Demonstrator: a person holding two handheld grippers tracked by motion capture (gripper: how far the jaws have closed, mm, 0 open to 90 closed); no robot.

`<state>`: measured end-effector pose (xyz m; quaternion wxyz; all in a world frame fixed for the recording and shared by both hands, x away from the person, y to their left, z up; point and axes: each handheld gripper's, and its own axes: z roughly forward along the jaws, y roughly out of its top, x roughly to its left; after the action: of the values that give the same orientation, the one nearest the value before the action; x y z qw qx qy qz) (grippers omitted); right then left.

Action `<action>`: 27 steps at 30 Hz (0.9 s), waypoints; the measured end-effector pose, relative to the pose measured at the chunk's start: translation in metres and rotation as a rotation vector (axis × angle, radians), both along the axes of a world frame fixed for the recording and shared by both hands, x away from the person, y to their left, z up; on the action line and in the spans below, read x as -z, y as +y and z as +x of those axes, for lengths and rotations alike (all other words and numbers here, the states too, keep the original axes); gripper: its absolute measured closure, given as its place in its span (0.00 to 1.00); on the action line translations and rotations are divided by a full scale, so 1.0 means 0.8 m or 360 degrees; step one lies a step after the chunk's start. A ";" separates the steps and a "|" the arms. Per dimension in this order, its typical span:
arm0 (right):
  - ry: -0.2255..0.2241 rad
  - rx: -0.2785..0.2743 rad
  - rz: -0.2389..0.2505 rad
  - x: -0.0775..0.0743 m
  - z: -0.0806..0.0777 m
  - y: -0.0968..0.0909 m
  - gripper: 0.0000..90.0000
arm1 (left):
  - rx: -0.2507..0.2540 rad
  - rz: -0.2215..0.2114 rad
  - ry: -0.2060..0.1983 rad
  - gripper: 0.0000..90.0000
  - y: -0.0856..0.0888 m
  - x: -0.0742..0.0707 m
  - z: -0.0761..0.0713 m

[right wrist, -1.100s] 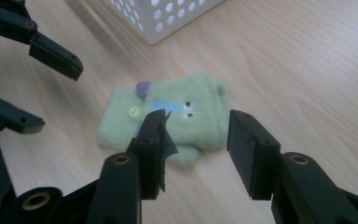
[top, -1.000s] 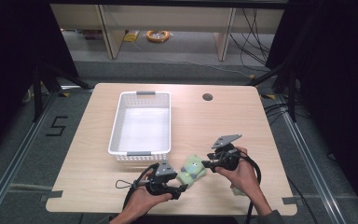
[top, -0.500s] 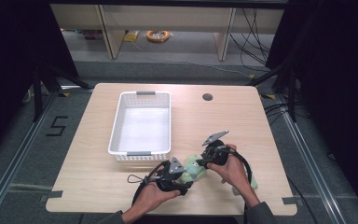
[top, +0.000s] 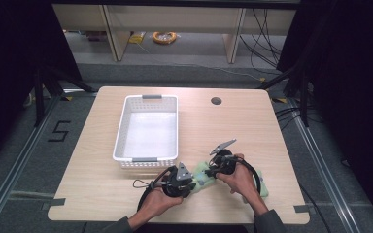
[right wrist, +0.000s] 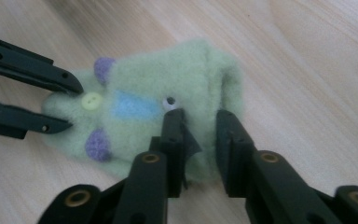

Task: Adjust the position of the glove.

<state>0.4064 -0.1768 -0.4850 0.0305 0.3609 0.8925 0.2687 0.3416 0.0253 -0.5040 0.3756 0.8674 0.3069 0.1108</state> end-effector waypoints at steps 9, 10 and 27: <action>-0.0042 -0.0006 0.0079 -0.019 -0.031 -0.011 0.92 | 0.0086 0.0014 -0.0051 0.91 0.013 -0.014 -0.002; -0.0069 0.0015 0.0106 -0.026 -0.045 -0.014 0.92 | 0.0115 -0.0001 -0.0067 0.91 0.014 -0.019 -0.007; -0.0047 0.0132 0.0228 -0.013 -0.118 -0.038 0.91 | 0.0297 0.0035 -0.0046 0.90 -0.002 -0.010 -0.031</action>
<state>0.3117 -0.2075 -0.4745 0.0288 0.3947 0.8548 0.3357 0.3169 0.0236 -0.4960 0.3793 0.8946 0.2182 0.0910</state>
